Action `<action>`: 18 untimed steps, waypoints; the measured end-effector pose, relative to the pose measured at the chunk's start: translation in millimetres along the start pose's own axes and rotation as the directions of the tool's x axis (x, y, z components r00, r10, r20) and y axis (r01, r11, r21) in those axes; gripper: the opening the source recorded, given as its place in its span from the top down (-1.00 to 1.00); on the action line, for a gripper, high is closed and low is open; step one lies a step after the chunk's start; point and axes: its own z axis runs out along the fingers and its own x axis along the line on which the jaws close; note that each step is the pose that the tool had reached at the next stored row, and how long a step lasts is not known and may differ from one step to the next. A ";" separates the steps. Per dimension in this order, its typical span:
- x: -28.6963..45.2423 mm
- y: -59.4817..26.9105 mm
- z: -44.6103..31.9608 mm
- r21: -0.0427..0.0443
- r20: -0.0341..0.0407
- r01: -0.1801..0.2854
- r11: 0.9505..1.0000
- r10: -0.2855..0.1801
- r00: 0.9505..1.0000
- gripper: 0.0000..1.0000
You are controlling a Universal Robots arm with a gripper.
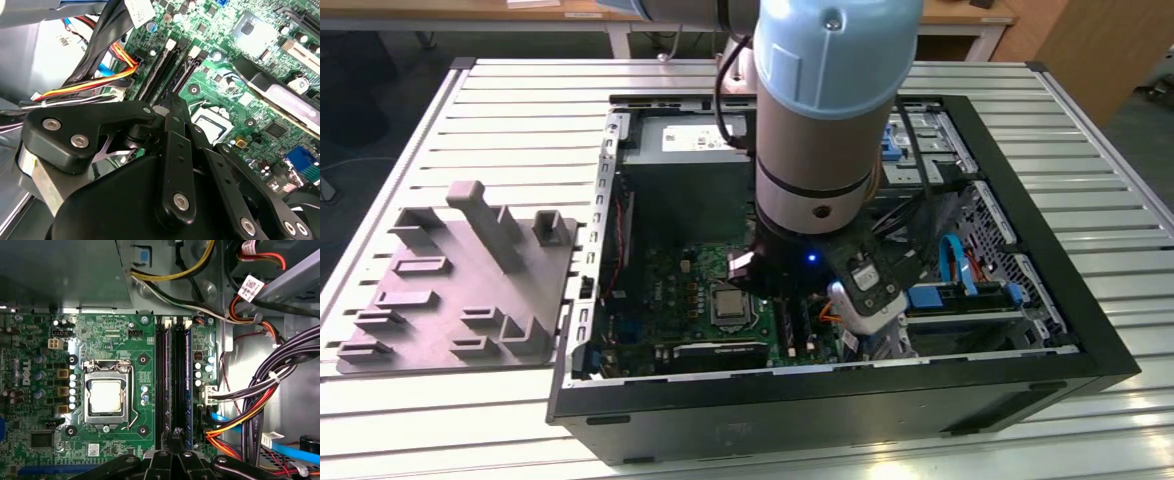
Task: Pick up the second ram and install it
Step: 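Press down the second ram until it locks into place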
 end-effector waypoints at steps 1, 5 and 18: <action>0.0 0.0 0.4 0.003 0.000 0.000 1.000 0.000 1.000 0.80; 0.2 -0.1 3.0 0.006 0.000 0.000 1.000 0.000 1.000 0.80; -1.6 -0.5 11.7 0.007 -0.001 0.000 1.000 0.000 1.000 0.80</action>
